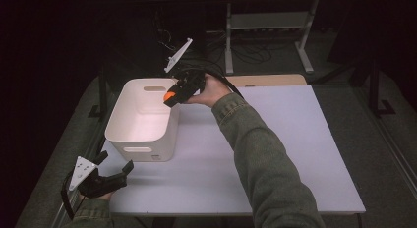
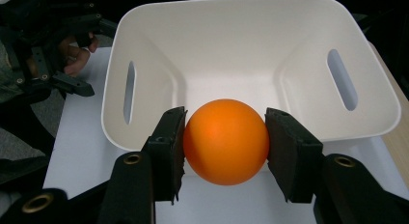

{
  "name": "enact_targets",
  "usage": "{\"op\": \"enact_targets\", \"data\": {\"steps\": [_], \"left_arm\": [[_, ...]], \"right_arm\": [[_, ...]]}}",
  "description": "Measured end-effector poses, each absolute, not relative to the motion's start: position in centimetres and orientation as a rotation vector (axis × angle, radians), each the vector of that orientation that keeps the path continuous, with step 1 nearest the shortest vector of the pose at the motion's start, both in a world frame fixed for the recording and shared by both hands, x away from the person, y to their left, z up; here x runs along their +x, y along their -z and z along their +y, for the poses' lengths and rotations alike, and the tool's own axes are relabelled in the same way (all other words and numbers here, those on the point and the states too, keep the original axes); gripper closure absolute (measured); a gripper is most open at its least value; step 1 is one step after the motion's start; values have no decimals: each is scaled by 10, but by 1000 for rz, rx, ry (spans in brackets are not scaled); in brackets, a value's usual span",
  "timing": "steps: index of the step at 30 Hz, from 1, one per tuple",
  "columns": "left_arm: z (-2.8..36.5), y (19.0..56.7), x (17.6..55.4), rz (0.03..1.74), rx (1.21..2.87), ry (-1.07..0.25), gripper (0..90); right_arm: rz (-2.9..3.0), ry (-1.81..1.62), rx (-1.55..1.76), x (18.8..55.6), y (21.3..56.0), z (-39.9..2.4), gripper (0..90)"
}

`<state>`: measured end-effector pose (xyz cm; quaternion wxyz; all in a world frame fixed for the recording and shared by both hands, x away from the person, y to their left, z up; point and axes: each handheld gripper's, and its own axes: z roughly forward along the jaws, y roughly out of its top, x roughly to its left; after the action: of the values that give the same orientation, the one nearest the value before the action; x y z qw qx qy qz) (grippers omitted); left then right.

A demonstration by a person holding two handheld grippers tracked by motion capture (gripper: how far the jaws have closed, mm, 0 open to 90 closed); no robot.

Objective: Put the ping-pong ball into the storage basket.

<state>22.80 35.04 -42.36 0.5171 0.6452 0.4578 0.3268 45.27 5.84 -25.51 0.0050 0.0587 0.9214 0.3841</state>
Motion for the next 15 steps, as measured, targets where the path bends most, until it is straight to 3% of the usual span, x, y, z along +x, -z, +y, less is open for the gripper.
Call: {"op": "enact_targets", "data": {"steps": [15], "left_arm": [[350, 424, 228, 1101, 1552, -778, 3]], "right_arm": [[2892, -1233, 139, 456, 260, 81, 500]]}}
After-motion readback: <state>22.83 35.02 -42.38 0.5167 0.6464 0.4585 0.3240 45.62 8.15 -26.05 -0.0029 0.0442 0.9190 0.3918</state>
